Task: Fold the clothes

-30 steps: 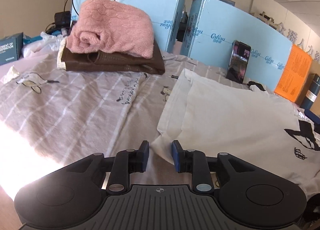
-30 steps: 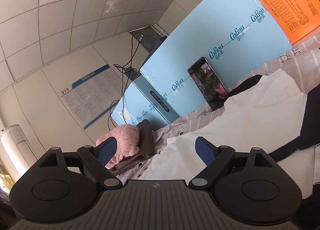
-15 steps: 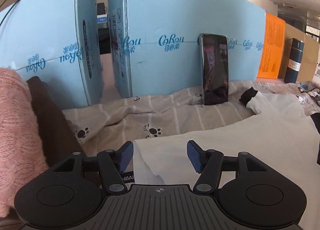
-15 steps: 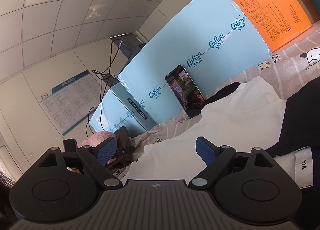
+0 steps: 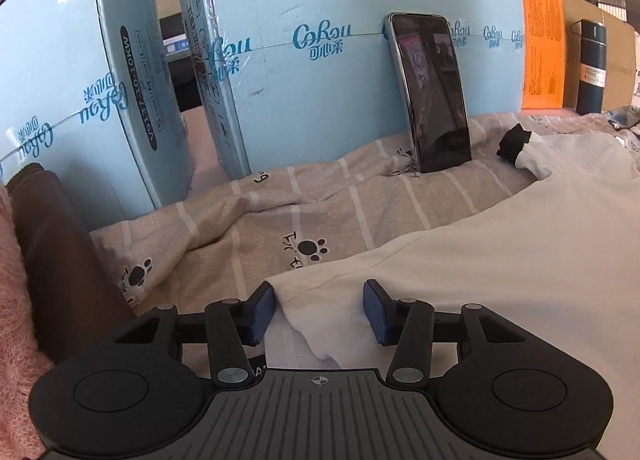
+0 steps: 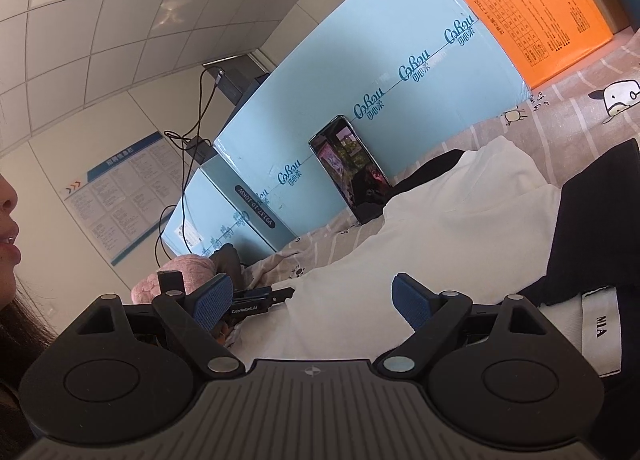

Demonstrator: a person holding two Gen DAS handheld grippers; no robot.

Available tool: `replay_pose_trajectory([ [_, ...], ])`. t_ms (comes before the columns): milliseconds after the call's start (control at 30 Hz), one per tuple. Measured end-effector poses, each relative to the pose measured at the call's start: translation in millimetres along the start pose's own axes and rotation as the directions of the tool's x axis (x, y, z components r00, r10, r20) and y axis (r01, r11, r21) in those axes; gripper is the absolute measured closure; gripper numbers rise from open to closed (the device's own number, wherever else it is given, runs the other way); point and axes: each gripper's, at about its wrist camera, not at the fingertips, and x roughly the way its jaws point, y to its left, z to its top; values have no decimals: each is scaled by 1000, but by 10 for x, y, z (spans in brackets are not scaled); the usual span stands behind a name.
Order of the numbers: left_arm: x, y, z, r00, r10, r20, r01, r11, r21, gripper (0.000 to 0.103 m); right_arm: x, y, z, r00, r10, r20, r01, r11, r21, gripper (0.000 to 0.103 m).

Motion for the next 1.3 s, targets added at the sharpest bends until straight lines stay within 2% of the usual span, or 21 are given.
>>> replay_pose_trajectory([
  [67,-12,-16,-7,1000,-5,5,5,1000,8,64,7,1,-1,1000,-2,-3,2,1000,-1,16],
  [167,-9,8,6,1000,-2,-2,2,1000,5,99,14,-5,3,1000,-8,-4,8,1000,1,16],
  [333,-77,117,-2,998,46,49,-44,998,-53,101,17,-12,0,1000,-11,-7,11,1000,0,16],
  [400,-60,112,52,997,56,58,-55,998,-25,101,26,-17,-2,1000,-13,-11,13,1000,3,16],
  [633,202,51,70,996,91,-5,-91,993,73,100,38,-22,2,1000,-16,-15,16,1000,6,16],
  [667,198,39,70,995,103,-3,-103,991,83,92,42,-24,2,1000,-15,-17,16,1000,6,16],
  [767,170,49,63,990,139,10,-139,987,75,82,52,-32,3,1000,-2,-28,3,1000,11,16],
  [833,94,97,77,988,149,38,-151,988,40,76,52,-37,4,999,15,-32,-15,1000,13,16],
  [867,50,119,87,987,151,53,-152,988,24,69,49,-35,2,999,20,-30,-20,1000,13,16],
  [1000,-208,148,139,985,112,132,-111,994,-18,45,33,18,-2,1000,-6,-12,6,1000,-12,13],
  [1067,-324,123,160,982,89,167,-86,996,-22,34,-27,100,-2,999,-46,21,46,998,-31,13],
  [1100,-382,103,171,980,74,185,-71,997,-20,31,-97,165,-13,996,-75,49,77,996,-40,13],
  [1200,-553,-14,196,973,1,232,-3,1000,8,29,-385,358,-94,975,-164,147,172,984,-39,13],
  [1300,-726,-188,191,958,-83,273,68,996,63,21,-809,471,-234,934,-270,235,271,962,28,13],
])
